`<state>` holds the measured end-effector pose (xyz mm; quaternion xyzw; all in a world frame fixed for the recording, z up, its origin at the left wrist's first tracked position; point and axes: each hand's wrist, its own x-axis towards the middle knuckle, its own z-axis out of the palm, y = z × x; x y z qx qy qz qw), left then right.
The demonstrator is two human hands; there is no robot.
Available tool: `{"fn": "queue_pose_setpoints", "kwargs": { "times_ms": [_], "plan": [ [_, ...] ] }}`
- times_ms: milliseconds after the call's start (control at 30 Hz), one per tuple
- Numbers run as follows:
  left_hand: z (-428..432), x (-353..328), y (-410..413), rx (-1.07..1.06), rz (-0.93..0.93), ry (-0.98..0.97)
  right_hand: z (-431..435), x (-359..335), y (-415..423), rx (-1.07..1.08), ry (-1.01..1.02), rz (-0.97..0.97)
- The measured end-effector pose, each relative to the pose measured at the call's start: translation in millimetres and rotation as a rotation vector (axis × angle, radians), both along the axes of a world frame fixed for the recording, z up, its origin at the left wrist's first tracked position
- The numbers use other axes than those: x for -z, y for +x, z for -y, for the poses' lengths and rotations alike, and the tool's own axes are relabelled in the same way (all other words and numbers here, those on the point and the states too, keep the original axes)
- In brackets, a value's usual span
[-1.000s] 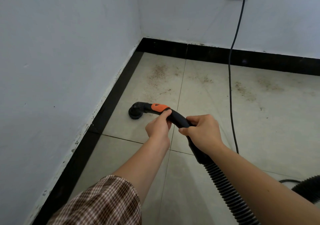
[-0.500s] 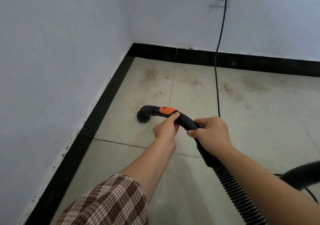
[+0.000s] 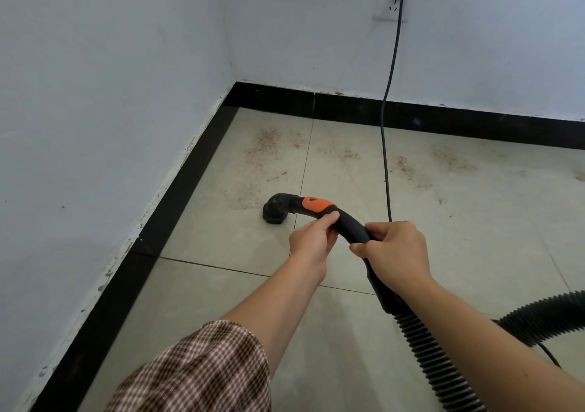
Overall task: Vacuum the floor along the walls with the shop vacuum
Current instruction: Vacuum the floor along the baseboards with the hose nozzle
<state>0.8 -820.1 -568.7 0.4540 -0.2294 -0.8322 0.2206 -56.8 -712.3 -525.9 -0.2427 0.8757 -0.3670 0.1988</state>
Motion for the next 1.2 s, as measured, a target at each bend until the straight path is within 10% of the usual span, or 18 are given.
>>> {"fn": "queue_pose_setpoints", "kwargs": {
  "times_ms": [1200],
  "plan": [
    [62, 27, 21, -0.158, 0.077, -0.137, 65, 29, 11, -0.039, -0.132, 0.193]
  ]
}}
